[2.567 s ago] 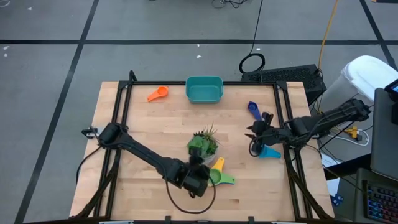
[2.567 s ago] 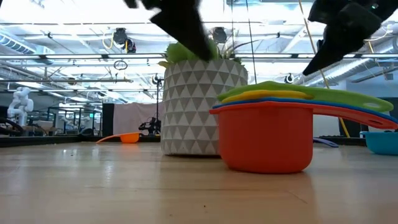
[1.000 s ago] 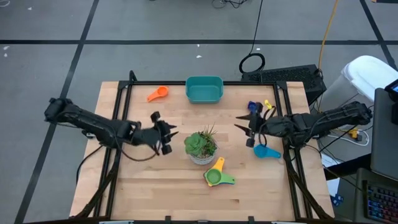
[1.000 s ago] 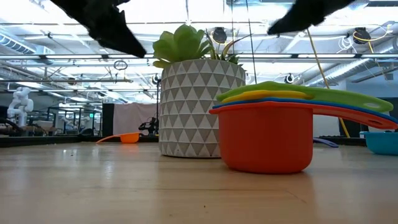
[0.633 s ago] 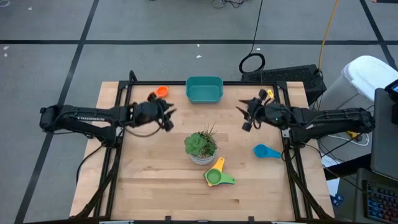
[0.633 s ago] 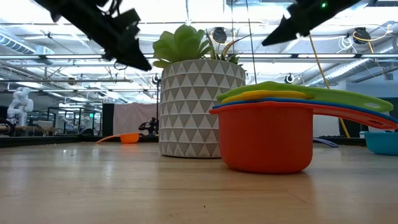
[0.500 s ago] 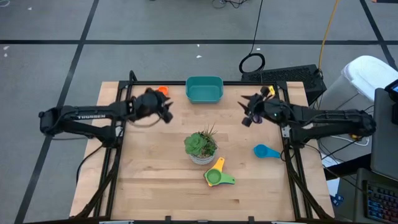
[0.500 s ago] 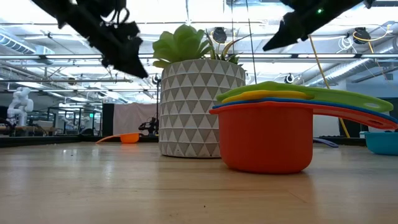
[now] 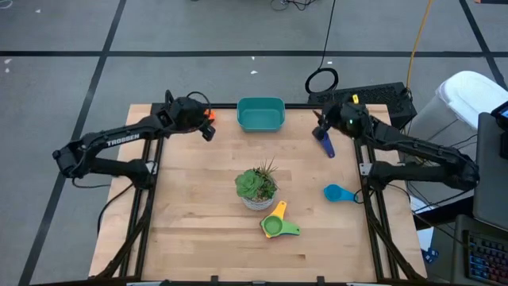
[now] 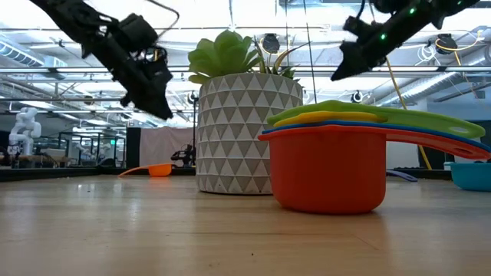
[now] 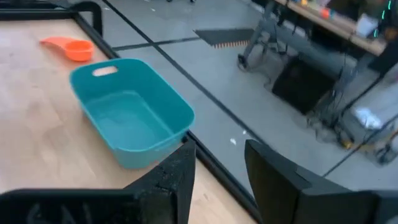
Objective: Nest measuring cups in basket
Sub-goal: Stack the light blue measuring cup on top of the green measuring cup
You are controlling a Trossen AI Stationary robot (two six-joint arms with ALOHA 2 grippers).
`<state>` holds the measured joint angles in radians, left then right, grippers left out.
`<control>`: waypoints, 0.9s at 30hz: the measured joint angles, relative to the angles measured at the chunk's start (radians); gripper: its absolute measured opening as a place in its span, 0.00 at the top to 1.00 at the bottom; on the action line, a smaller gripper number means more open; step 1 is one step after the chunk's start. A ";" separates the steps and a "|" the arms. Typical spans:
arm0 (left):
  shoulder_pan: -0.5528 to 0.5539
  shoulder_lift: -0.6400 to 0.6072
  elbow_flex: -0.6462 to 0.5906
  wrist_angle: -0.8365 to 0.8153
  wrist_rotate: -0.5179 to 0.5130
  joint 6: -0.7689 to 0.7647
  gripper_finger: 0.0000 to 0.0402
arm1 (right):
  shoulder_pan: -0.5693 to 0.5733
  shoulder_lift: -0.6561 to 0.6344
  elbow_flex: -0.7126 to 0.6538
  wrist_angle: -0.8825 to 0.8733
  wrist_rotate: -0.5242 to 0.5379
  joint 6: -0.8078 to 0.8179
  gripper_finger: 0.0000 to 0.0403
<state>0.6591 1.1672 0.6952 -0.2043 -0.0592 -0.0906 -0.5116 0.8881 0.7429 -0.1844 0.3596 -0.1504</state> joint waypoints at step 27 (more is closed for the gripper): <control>0.090 0.175 0.060 -0.151 0.010 0.122 0.70 | -0.310 0.251 0.071 -0.320 -0.260 0.172 0.67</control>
<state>0.7489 1.3426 0.7554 -0.3555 -0.0487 0.0319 -0.8216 1.1387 0.8143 -0.5041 0.0994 0.0219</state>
